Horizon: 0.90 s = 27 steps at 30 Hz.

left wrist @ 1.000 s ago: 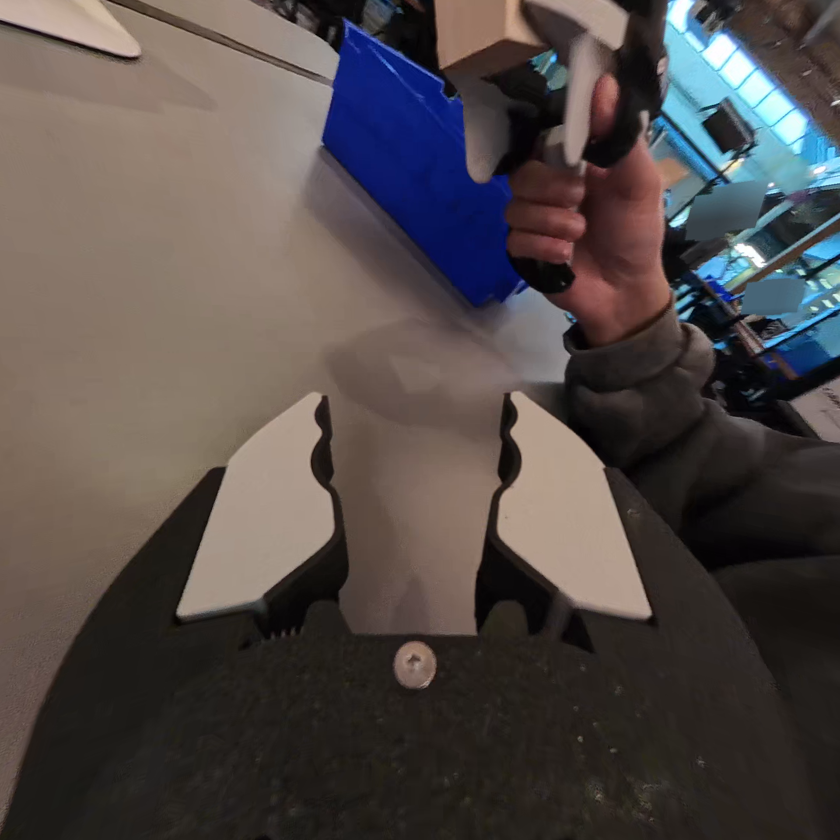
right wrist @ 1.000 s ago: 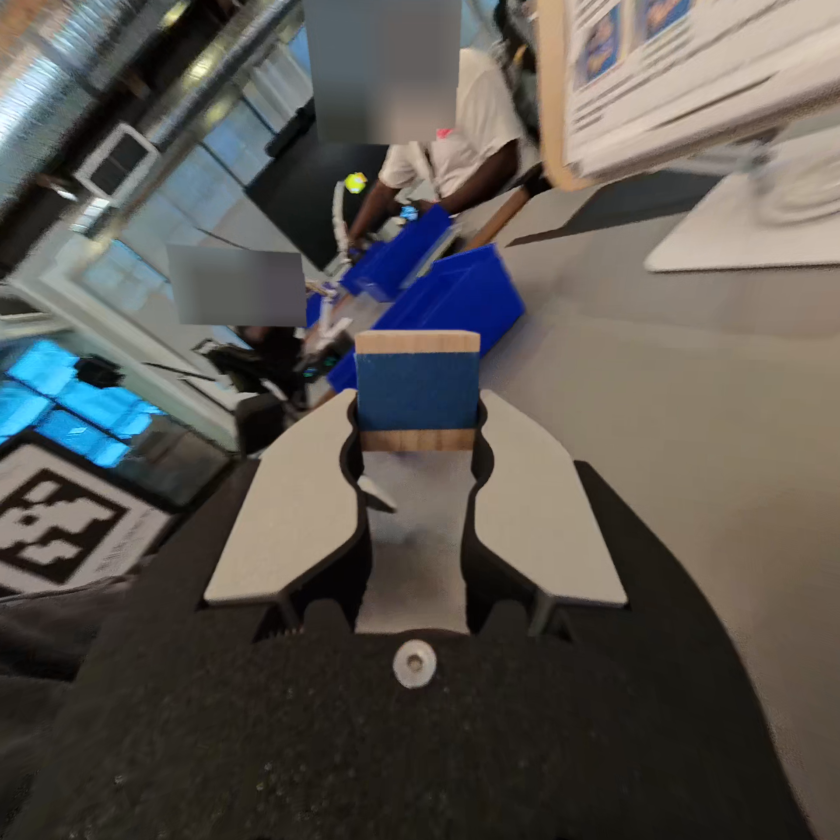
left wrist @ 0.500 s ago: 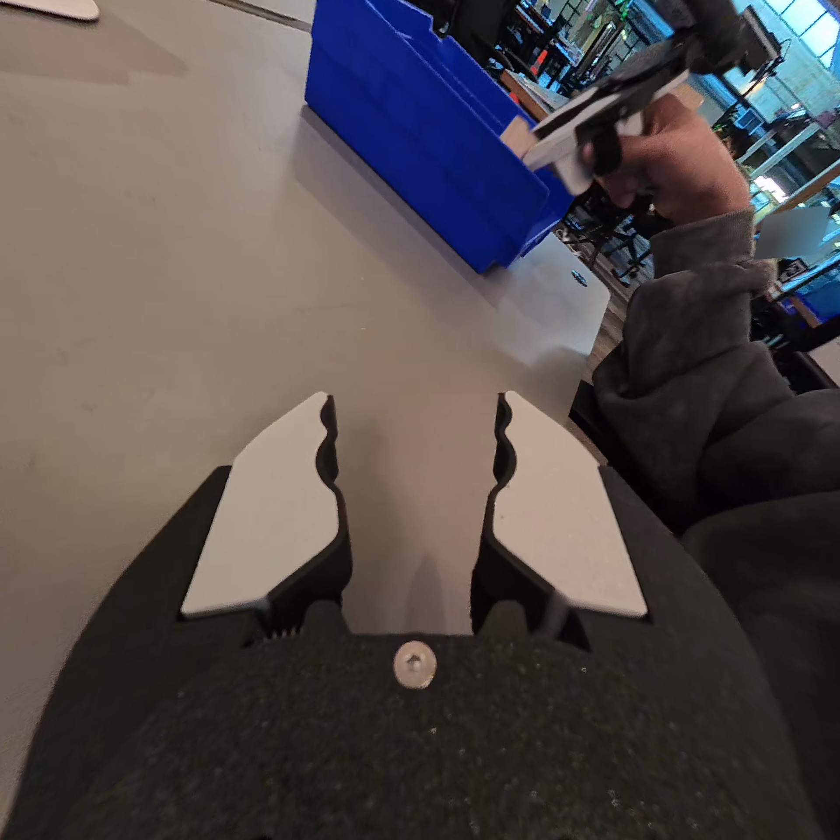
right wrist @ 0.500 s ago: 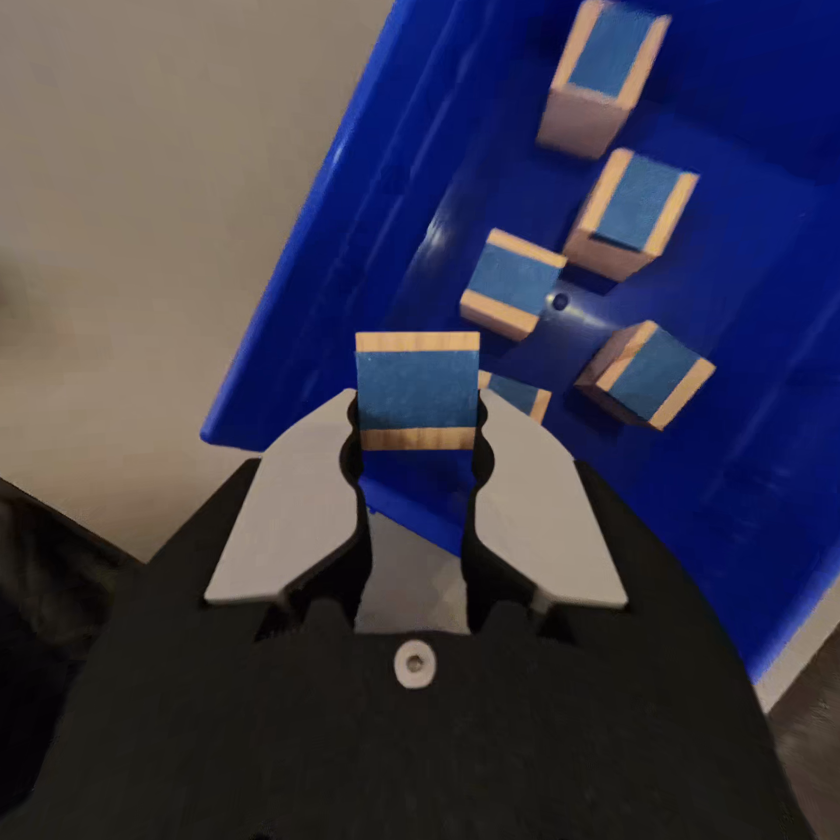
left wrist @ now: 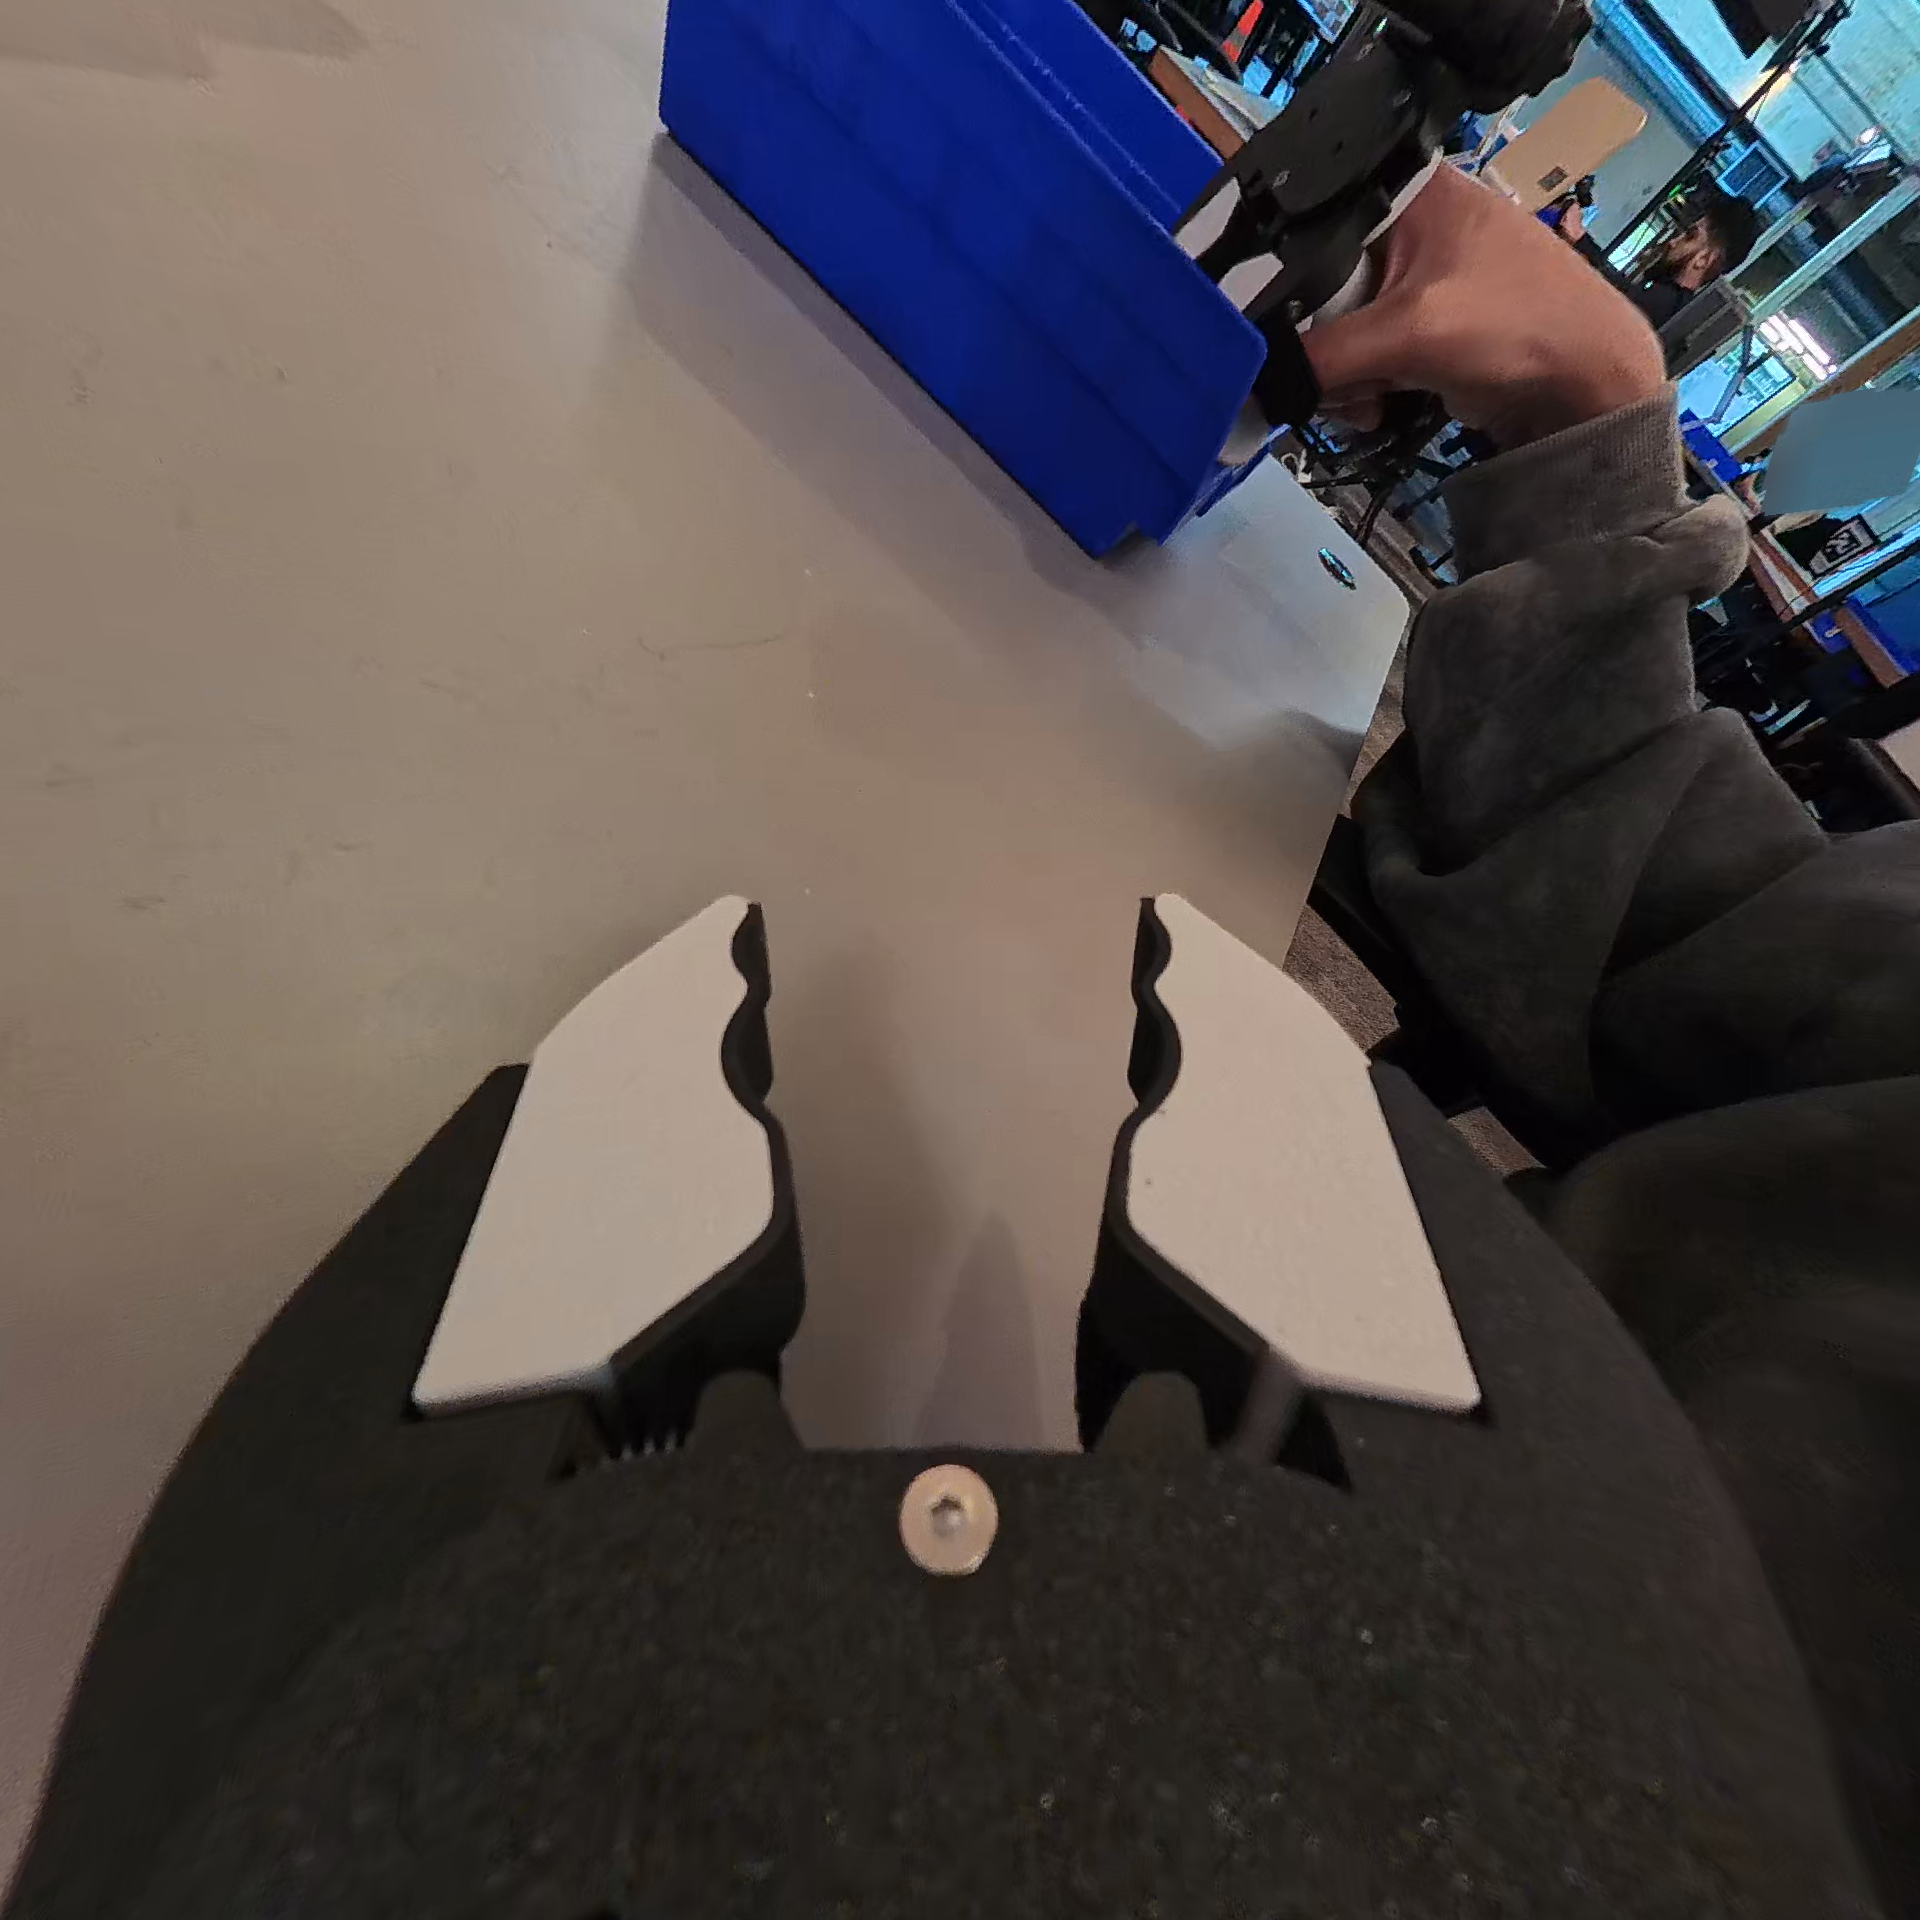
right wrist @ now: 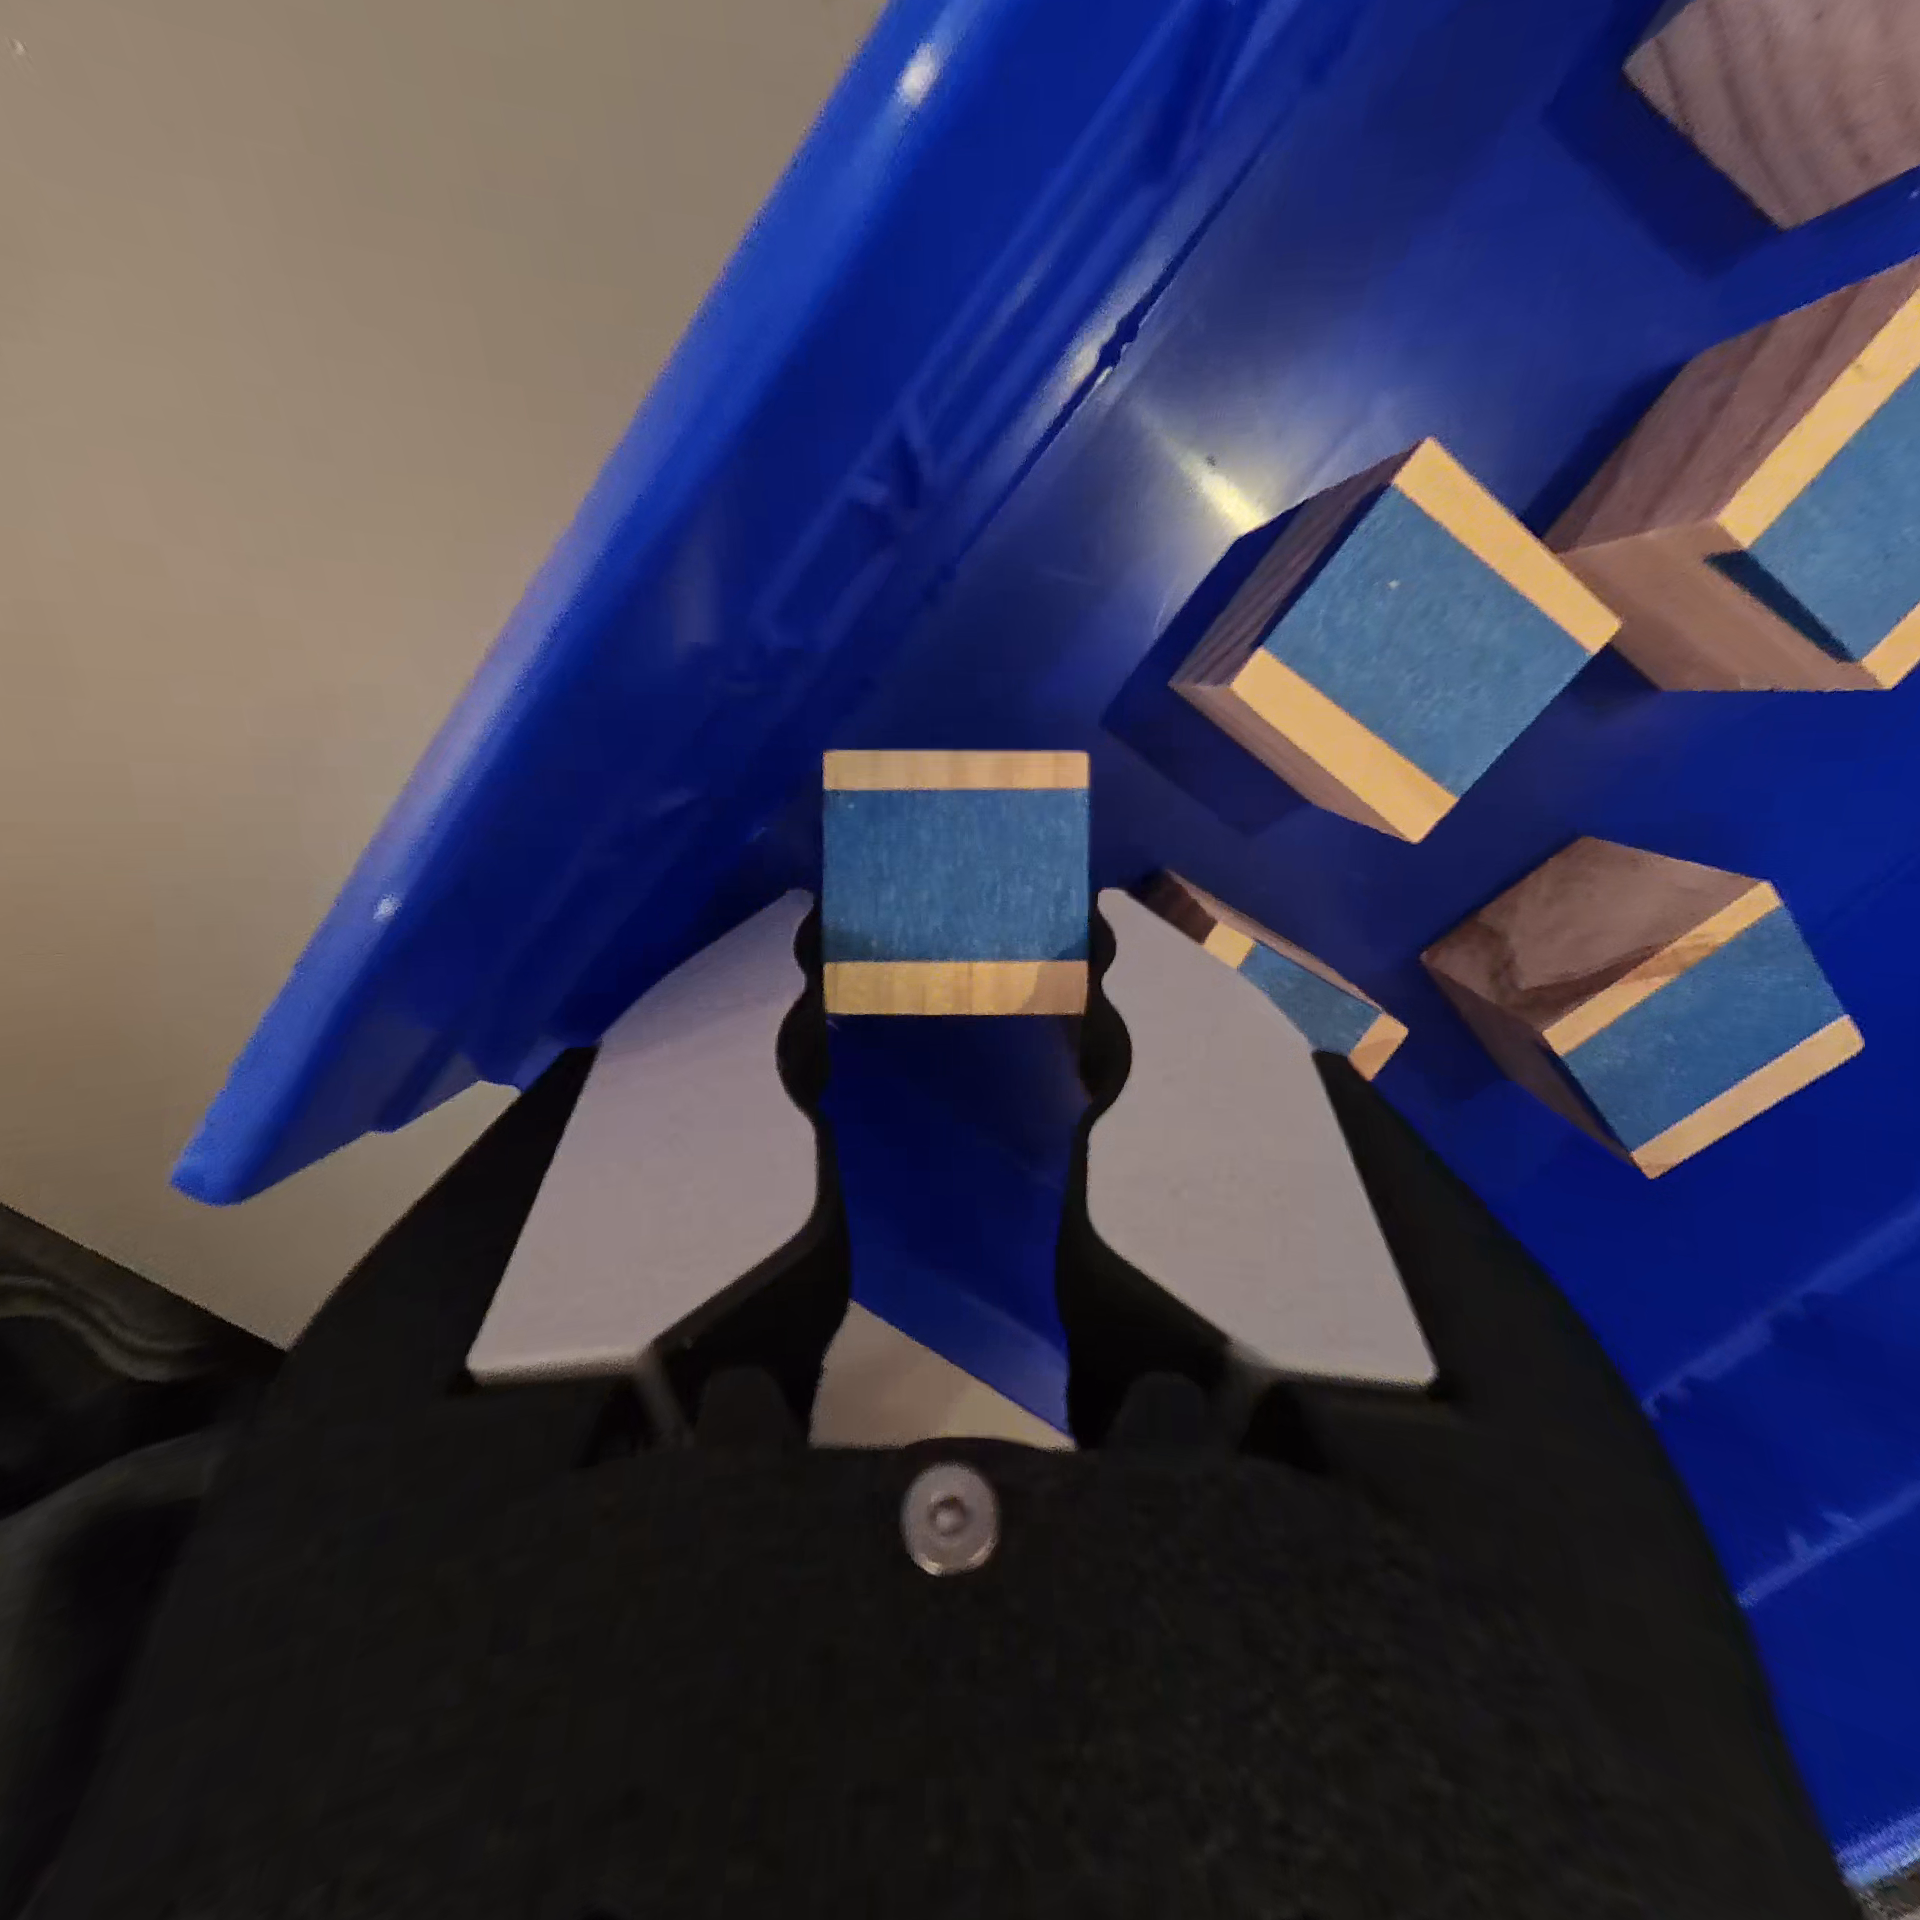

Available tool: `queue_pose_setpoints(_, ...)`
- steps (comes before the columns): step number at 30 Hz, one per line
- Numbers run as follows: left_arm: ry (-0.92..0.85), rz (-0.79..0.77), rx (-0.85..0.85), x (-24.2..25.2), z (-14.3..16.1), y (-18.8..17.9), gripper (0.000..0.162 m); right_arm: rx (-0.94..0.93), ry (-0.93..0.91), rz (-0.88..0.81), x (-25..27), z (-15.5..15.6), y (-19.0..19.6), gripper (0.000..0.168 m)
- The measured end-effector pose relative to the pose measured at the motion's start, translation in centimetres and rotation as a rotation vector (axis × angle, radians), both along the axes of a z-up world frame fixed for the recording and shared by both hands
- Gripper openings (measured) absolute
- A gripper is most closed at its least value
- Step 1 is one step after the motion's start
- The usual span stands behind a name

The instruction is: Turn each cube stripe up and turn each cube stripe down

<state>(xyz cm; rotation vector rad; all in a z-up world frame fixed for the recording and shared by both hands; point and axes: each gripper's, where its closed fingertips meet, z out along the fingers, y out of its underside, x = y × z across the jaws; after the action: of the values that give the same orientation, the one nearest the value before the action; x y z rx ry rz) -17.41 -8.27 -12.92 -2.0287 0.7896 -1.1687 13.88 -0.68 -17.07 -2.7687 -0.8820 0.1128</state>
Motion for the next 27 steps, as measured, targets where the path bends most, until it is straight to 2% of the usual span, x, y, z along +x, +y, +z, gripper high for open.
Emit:
queue_pose_setpoints(3, 0.002, -0.003, -0.003, 0.0, 0.0, 0.0, 0.067, 0.026, 0.022, -0.01, 0.0, 1.2, -0.2, 0.056)
queue_pose_setpoints(5, 0.005, 0.002, 0.007, -0.1, 0.1, 0.0, 0.067, 0.109, 0.077, -0.014, -0.2, 4.1, -0.4, 0.059)
queue_pose_setpoints(7, 0.013, 0.013, 0.023, -0.4, 0.2, 0.2, 0.067, 0.269, 0.131, -0.023, -0.3, 8.5, -0.5, 0.059)
queue_pose_setpoints(11, 0.016, 0.083, 0.088, -1.5, 1.3, 1.2, 0.066, 0.709, 0.418, 0.053, -4.9, 19.2, -1.4, 0.056)
queue_pose_setpoints(13, 0.013, 0.144, 0.121, -2.4, 2.1, 1.8, 0.066, 0.875, 0.646, 0.142, -9.7, 22.5, -2.8, 0.055)
queue_pose_setpoints(14, 0.011, 0.174, 0.135, -2.9, 2.5, 2.0, 0.066, 0.926, 0.772, 0.183, -12.5, 23.0, -3.6, 0.055)
queue_pose_setpoints(16, 0.011, 0.227, 0.164, -3.9, 3.1, 2.1, 0.066, 0.939, 0.999, 0.213, -17.9, 21.4, -4.6, 0.056)
queue_pose_setpoints(19, 0.029, 0.307, 0.218, -5.3, 3.4, 2.1, 0.066, 0.819, 1.12, 0.15, -24.2, 14.6, -4.5, 0.062)
queue_pose_setpoints(21, 0.049, 0.368, 0.265, -6.3, 3.2, 2.2, 0.065, 0.841, 1.108, 0.1, -26.2, 11.9, -4.0, 0.065)
queue_pose_setpoints(23, 0.065, 0.398, 0.302, -6.9, 2.9, 2.3, 0.065, 0.901, 1.045, 0.099, -27.1, 10.5, -3.8, 0.066)
queue_pose_setpoints(27, 0.098, 0.393, 0.339, -6.7, 2.5, 2.6, 0.064, 0.962, 0.964, 0.127, -27.2, 10.0, -4.4, 0.065)
